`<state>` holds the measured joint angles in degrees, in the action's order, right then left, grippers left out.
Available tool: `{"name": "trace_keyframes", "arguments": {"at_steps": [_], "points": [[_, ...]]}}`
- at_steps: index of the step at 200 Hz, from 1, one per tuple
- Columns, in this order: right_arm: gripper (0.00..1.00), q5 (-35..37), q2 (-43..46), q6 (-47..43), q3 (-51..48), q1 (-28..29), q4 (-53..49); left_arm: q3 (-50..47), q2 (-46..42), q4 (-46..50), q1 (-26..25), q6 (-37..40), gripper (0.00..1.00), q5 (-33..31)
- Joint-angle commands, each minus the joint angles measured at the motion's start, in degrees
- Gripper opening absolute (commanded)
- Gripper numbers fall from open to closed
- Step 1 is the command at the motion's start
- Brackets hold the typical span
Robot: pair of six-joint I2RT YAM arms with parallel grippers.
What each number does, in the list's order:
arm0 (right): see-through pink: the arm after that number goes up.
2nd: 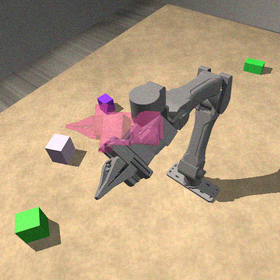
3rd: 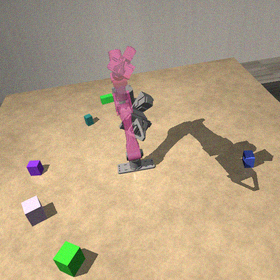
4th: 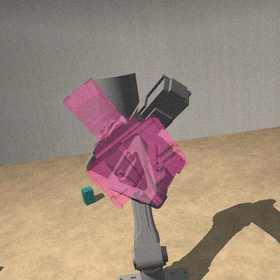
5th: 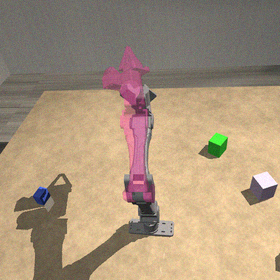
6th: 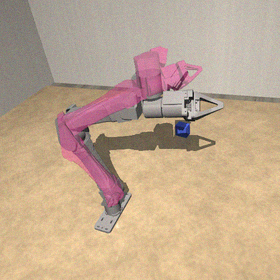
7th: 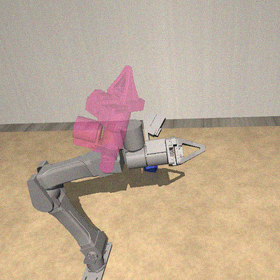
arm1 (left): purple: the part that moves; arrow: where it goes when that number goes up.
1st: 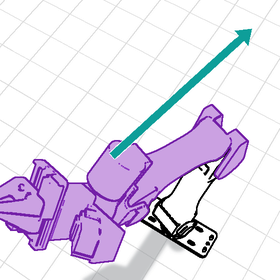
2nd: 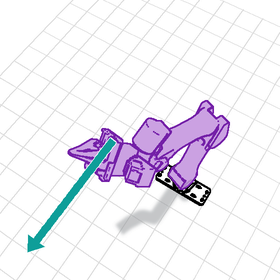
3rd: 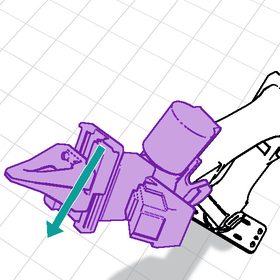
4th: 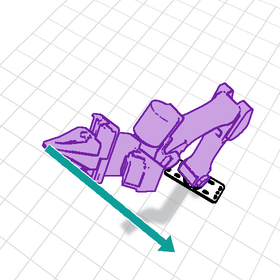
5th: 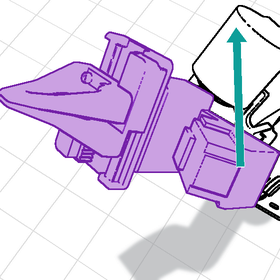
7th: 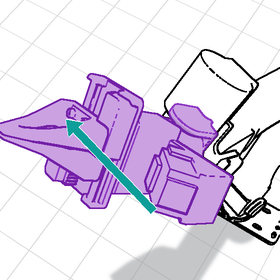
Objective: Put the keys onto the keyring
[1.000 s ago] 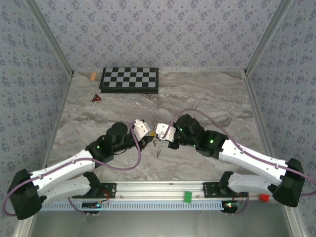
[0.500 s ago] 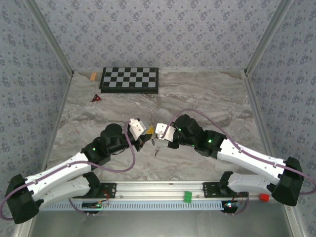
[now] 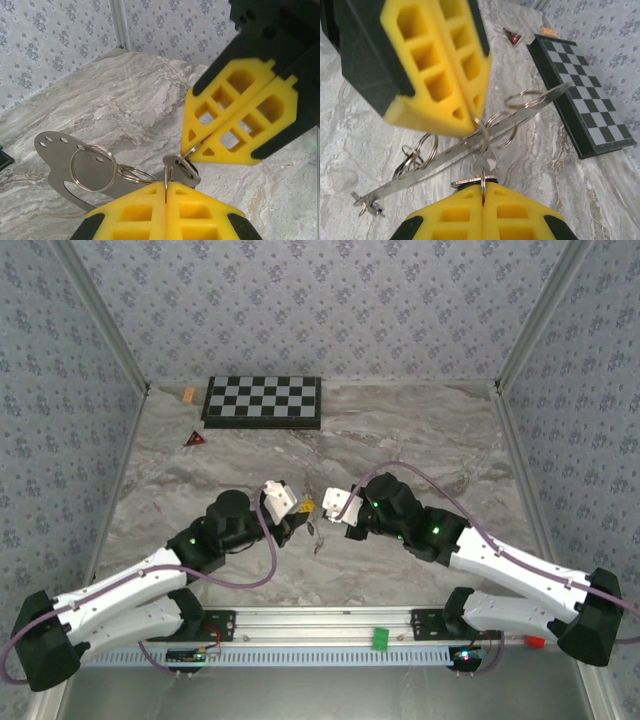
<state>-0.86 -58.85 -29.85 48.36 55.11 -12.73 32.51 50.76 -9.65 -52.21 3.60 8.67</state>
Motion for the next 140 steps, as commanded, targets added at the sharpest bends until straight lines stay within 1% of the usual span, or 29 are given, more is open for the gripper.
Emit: {"name": "trace_keyframes", "arguments": {"at_steps": [1, 140], "points": [[0.00, -1.28, 0.75, 0.60, -0.20, -0.23, 2.19, 1.08, 0.20, -1.69, -0.40, 0.12, 0.00, 1.99], [0.00, -2.03, -1.00, 0.63, 0.44, -0.03, 1.79, 1.15, 0.21, -1.58, -0.38, 0.10, 0.00, 2.01]]}}
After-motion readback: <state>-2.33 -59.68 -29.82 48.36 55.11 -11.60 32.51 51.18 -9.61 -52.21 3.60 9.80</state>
